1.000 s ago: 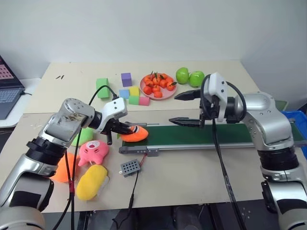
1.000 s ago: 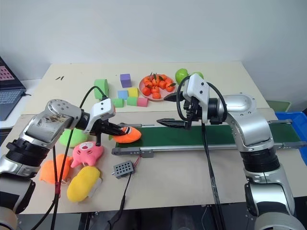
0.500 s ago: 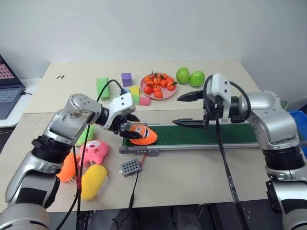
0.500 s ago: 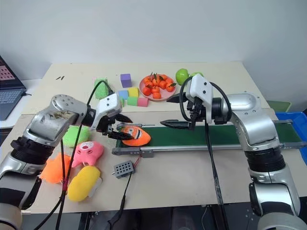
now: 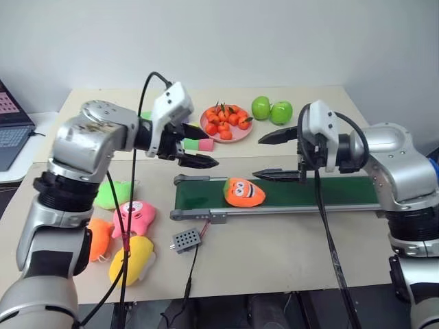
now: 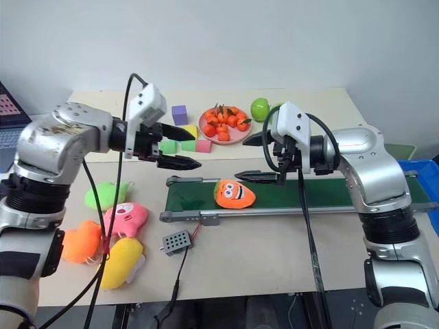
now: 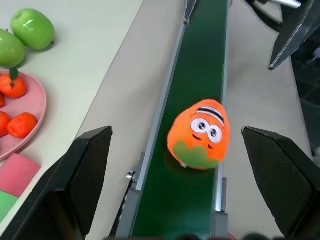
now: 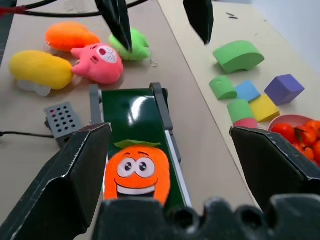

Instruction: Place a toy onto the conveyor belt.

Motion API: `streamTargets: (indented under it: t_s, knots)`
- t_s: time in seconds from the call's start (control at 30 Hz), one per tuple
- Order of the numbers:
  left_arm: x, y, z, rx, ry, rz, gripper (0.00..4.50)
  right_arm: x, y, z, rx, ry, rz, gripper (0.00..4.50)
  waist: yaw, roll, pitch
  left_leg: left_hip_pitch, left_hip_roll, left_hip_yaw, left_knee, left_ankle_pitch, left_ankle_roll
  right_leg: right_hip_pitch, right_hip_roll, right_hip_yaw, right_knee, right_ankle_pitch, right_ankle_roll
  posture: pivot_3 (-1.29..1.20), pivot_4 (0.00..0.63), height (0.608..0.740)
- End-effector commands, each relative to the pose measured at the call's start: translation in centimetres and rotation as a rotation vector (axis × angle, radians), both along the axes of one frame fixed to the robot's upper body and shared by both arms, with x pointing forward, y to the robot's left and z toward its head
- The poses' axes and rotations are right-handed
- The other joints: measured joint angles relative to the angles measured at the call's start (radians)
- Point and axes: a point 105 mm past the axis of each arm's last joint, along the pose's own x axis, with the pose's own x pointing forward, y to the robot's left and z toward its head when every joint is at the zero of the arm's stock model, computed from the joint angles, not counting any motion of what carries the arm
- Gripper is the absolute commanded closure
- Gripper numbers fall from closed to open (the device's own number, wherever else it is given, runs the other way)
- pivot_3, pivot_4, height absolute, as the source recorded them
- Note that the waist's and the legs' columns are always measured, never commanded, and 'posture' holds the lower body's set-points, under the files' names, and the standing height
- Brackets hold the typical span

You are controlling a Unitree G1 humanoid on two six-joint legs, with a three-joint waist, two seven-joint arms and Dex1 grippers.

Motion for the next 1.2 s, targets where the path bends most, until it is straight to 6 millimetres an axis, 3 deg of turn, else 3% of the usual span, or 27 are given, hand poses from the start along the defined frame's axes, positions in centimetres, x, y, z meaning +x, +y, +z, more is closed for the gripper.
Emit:
streamTargets:
  t_s: [0.03, 0.13, 0.27, 0.4, 0.73, 1.2]
  knots:
    - [-2.8, 1.7, 1.5, -0.020, -0.022, -0.081, 0.08, -0.9, -1.0, 0.8, -0.018, -0.006, 0.008, 0.00, 0.000, 0.000, 0.000, 0.000, 0.000, 0.000, 0.000, 0.000, 0.000, 0.000, 0.000, 0.000, 0.000, 0.000, 0.000, 0.00, 0.150, 0.738]
    - [-3.5, 2.8, 1.1, -0.010, -0.021, -0.062, 0.08, -1.0, -1.5, 0.7, -0.038, 0.007, 0.003, 0.00, 0.001, 0.000, 0.000, 0.000, 0.000, 0.000, 0.000, 0.000, 0.001, 0.000, 0.000, 0.001, 0.001, 0.000, 0.000, 0.00, 0.150, 0.738]
    - [-2.2, 4.2, 0.8, -0.020, -0.118, 0.107, 0.08, -0.5, -2.8, 1.0, -0.050, 0.020, -0.053, 0.00, 0.010, 0.000, 0.000, 0.000, 0.000, 0.000, 0.002, -0.003, 0.006, 0.001, 0.000, 0.000, 0.001, 0.000, 0.000, 0.00, 0.150, 0.738]
    - [-2.7, 3.7, 2.5, -0.144, -0.182, 0.152, 0.08, -0.4, -2.9, 1.5, -0.001, 0.026, -0.063, 0.00, 0.013, -0.001, 0.000, 0.000, 0.000, -0.001, 0.002, -0.003, 0.006, 0.001, 0.000, 0.000, 0.000, 0.000, 0.000, 0.00, 0.150, 0.738]
    - [-2.9, 2.1, 3.1, -0.264, -0.181, 0.182, 0.08, -1.0, -1.7, 2.6, 0.130, 0.049, 0.012, 0.00, 0.010, -0.001, 0.000, 0.000, 0.000, -0.001, 0.002, 0.000, 0.000, 0.001, 0.000, 0.001, 0.000, 0.000, 0.000, 0.00, 0.150, 0.738]
    - [-2.3, 1.5, 3.9, -0.272, -0.194, 0.171, 0.08, -1.0, -2.0, 2.6, 0.144, 0.029, -0.013, 0.00, 0.010, -0.001, 0.000, 0.000, 0.000, -0.001, 0.001, 0.000, 0.000, 0.001, 0.000, 0.001, 0.000, 0.000, 0.000, 0.00, 0.150, 0.738]
